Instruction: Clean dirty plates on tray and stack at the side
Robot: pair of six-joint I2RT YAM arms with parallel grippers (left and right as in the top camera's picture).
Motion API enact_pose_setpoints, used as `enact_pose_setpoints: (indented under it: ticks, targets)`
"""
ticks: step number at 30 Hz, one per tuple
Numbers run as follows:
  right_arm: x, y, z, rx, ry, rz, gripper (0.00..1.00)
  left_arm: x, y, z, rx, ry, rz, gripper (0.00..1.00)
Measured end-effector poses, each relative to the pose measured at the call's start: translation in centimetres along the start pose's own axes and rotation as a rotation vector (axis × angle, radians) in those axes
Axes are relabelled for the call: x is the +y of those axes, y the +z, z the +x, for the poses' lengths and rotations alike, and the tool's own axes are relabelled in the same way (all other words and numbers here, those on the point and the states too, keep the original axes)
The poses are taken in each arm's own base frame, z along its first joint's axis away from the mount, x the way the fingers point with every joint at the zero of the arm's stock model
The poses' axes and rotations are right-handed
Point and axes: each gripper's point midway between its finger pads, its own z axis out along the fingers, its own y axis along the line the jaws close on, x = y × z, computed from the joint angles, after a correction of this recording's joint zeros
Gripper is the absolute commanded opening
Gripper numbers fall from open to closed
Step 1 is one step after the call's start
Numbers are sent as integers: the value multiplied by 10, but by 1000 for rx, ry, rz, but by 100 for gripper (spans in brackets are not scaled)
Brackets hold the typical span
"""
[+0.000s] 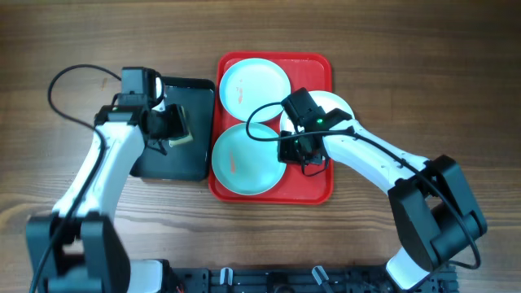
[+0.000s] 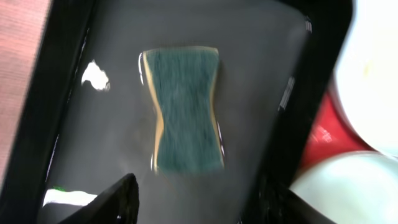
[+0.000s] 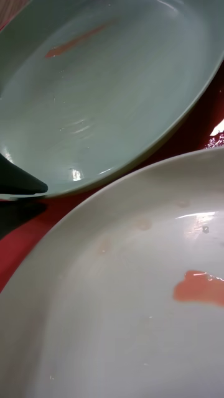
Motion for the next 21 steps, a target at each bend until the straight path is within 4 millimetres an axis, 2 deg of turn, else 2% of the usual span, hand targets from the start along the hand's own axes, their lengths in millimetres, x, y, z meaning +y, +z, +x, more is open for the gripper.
enact_pose_setpoints:
  ticks: [2, 5, 8, 10, 17, 21]
  targets:
    - [0, 0, 0, 0, 0, 1, 8, 4, 24, 0, 21, 6, -21, 59]
    - [0, 0, 0, -1, 0, 0, 8, 5, 39, 0, 34, 9, -30, 47]
    - [0, 0, 0, -1, 0, 0, 8, 9, 53, 8, 75, 16, -45, 47]
    - [0, 0, 0, -2, 0, -1, 8, 10, 55, 11, 86, 17, -48, 52]
    - [0, -1, 0, -2, 0, -1, 9, 8, 57, 1, 47, 20, -40, 53]
    - [0, -1, 0, -2, -1, -1, 9, 10, 69, 6, 70, 19, -46, 46]
